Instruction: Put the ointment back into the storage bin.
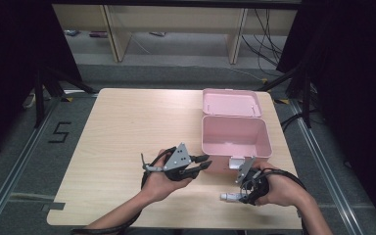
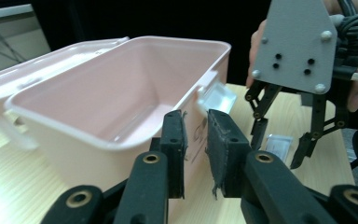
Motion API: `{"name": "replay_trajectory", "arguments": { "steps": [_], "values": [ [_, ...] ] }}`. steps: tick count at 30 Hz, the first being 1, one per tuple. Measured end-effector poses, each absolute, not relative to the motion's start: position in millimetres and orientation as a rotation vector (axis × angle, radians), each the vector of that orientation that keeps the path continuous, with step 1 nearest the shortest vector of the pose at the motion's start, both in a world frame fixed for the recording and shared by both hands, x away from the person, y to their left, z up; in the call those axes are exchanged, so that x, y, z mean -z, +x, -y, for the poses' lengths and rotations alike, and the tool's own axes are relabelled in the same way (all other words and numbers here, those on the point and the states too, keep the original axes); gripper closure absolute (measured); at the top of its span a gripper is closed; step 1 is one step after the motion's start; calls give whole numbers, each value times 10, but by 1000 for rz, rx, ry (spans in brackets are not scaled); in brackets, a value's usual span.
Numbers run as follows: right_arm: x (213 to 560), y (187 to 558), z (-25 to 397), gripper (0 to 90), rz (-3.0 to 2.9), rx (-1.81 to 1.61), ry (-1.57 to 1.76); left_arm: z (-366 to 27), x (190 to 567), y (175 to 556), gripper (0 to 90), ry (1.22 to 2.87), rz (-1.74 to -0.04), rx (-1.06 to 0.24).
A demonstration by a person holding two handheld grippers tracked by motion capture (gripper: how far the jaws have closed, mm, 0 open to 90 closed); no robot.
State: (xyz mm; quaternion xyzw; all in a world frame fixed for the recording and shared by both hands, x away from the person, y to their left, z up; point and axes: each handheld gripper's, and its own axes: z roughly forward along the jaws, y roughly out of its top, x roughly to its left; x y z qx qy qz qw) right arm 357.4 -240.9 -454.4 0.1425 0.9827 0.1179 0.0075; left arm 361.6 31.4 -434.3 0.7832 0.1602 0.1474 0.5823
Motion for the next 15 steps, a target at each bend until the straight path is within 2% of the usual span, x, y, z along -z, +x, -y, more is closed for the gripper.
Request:
{"name": "replay_trajectory", "arguments": {
  "steps": [5,15],
  "values": [
    [4589,3602,2339,529,-3093,-304,389,-547,4398,3650,745,1825,-438,-356],
    [4672,3614,2253,538,-3113,-234,316,-706,4412,3683,739,1815,-478,-376]
  ]
}}
